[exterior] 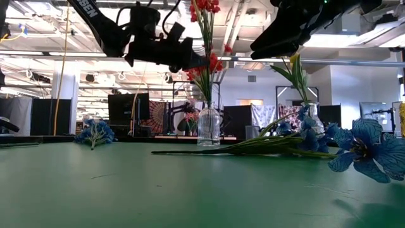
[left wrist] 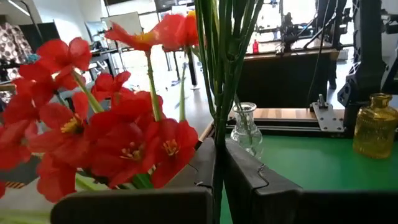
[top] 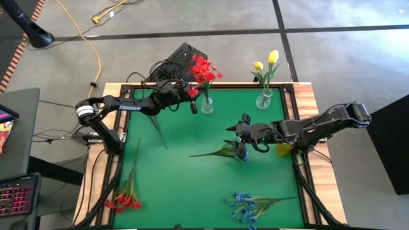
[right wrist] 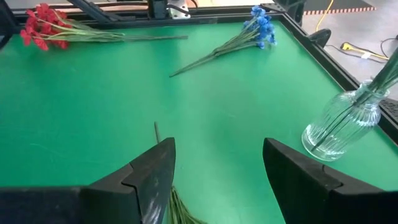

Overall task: Sort flowers into vase by color
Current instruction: Put the top red flowers into the left white transparent vase

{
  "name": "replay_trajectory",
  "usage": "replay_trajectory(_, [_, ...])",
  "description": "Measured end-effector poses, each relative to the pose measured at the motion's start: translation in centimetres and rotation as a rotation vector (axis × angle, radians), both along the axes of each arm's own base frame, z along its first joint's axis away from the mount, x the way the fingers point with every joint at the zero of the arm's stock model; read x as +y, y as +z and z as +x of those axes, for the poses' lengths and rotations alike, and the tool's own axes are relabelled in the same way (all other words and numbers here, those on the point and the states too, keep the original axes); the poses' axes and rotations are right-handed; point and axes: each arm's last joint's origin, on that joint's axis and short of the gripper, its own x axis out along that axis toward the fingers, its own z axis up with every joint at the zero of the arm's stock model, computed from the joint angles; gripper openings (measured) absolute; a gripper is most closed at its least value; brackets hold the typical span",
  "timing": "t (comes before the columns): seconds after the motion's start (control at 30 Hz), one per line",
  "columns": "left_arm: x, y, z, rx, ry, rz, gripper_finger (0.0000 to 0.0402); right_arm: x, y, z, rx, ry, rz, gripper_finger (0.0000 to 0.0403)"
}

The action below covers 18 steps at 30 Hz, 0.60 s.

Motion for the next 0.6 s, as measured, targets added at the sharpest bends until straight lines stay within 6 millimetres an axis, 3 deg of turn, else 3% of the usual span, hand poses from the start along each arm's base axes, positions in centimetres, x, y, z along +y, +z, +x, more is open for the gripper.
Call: replay_trajectory(0.6, [-0.02, -0.87, -0.03, 0.066, -0.001, -0.078, 0.0000, 0.00, 0.00, 0.01, -0.001, 0.000, 0.000, 0.0270])
